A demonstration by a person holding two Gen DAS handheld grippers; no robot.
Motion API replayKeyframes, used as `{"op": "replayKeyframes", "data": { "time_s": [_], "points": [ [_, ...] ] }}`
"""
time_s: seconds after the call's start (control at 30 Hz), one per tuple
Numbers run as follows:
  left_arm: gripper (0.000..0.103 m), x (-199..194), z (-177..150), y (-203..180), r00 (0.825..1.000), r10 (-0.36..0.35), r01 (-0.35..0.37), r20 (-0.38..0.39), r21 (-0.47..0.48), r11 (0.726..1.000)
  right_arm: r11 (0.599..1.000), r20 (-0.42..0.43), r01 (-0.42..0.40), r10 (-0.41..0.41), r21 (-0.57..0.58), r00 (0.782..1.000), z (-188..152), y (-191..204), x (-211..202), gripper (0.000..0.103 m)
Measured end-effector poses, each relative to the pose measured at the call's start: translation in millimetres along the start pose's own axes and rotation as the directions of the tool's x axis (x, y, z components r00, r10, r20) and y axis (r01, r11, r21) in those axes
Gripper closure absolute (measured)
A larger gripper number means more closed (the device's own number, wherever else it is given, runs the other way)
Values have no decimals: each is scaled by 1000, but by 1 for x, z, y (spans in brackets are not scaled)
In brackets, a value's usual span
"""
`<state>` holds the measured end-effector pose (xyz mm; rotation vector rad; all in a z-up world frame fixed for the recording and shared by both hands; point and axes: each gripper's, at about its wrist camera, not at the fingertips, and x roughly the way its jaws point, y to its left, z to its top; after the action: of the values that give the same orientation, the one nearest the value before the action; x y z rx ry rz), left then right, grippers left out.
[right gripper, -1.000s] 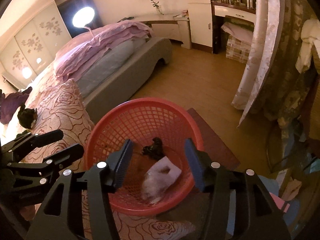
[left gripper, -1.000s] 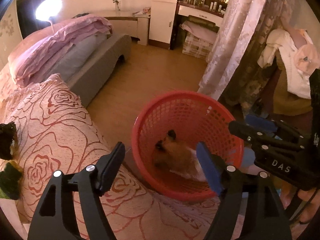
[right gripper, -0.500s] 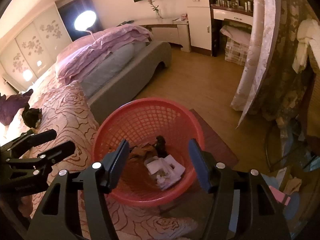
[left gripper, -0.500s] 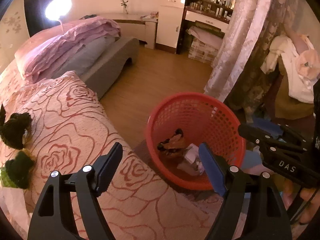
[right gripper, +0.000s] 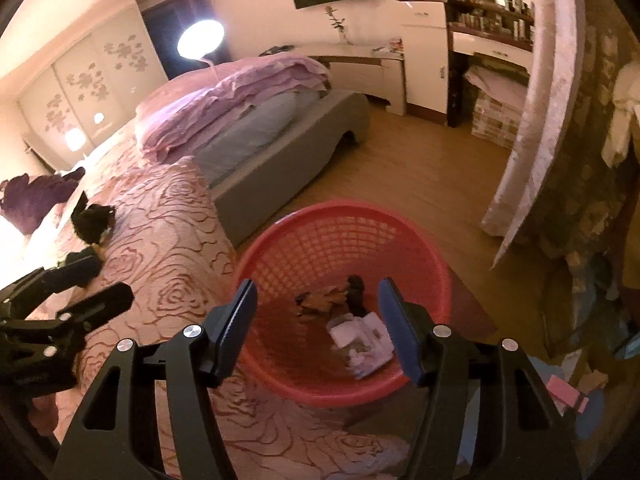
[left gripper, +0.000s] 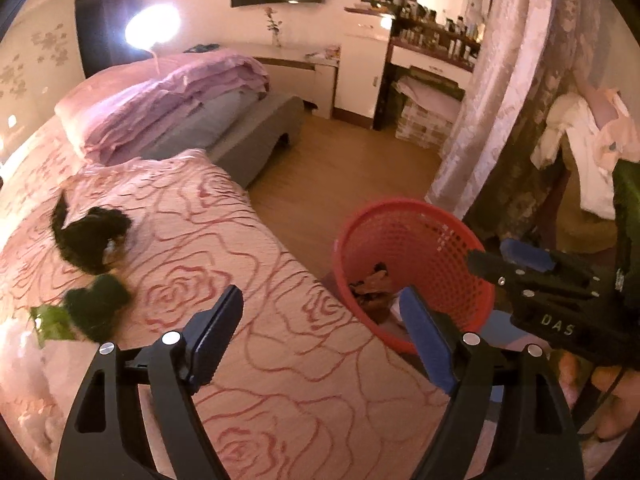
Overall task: Collect trash
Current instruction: 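Move both open tools back toward the remaining trash on the bed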
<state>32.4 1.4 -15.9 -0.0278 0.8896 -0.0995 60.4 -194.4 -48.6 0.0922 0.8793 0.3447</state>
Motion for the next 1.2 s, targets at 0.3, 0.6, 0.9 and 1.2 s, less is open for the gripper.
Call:
{"op": "replayKeyframes", "data": {
  "time_s": [0.3,0.6,0.9,1.2],
  "points": [
    [25,-35,-15,41,997,63,-60,33,-80,995,996,-16,-62,61,-70,998,1,38,5,41],
    [25,-78,-33,109,979,194,-180,56,-197,964,983,-38,-127,123,-134,992,5,77,9,41],
    [24,-119,-60,216,922,387,-353,19,-369,859,969,-51,-165,158,-182,986,6,104,9,41],
    [25,-90,-72,256,961,273,-266,-44,-426,865,962,-64,-168,157,-217,985,7,125,10,41]
  ]
}}
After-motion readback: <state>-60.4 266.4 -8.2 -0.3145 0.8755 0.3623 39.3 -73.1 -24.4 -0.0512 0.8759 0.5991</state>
